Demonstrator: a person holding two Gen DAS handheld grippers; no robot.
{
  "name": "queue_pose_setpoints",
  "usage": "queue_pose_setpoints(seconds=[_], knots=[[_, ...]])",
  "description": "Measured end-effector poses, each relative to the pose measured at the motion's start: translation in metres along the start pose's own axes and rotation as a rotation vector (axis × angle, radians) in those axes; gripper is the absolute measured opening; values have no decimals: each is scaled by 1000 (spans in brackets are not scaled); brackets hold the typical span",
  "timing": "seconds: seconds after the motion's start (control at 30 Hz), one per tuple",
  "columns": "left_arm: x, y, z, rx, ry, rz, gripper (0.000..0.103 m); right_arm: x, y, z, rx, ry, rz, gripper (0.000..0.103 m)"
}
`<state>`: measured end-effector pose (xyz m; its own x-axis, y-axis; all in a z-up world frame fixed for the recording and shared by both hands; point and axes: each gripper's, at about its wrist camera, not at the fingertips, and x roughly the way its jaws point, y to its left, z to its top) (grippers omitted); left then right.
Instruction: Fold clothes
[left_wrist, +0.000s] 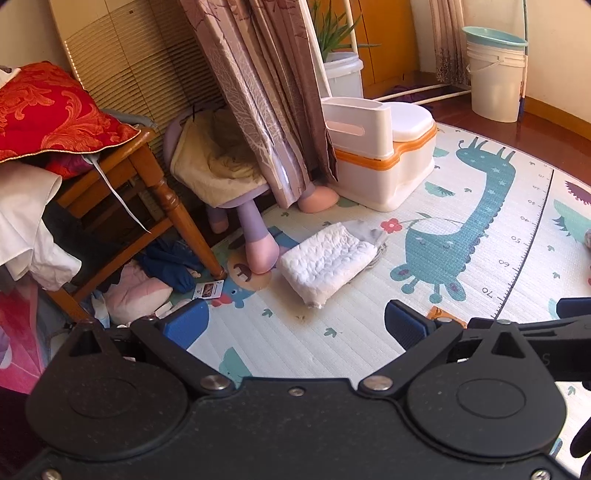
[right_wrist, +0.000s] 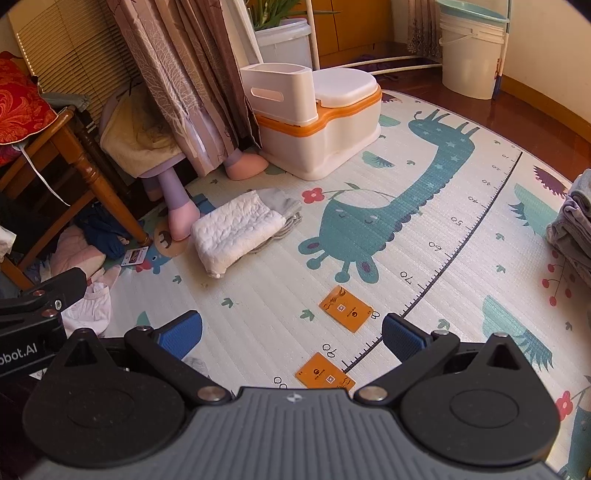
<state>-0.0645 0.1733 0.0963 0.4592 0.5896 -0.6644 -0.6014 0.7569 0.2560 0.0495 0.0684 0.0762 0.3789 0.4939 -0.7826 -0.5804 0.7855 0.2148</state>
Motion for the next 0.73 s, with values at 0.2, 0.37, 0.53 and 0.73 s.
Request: queue_pose_setpoints(seconds=[0.2, 0.37, 0.53, 0.73], knots=[[6, 0, -4, -7, 19, -7, 103, 11, -1, -2, -3, 16, -8, 103], [8, 4, -5, -11, 16, -1, 103, 17, 1, 0, -4, 20, -8, 103], [11, 10, -8, -20, 23, -4, 103, 20, 6, 1, -9, 25, -1, 103], [13, 13, -12, -16, 20, -37, 103, 24, 10, 0, -11, 38, 7, 103]])
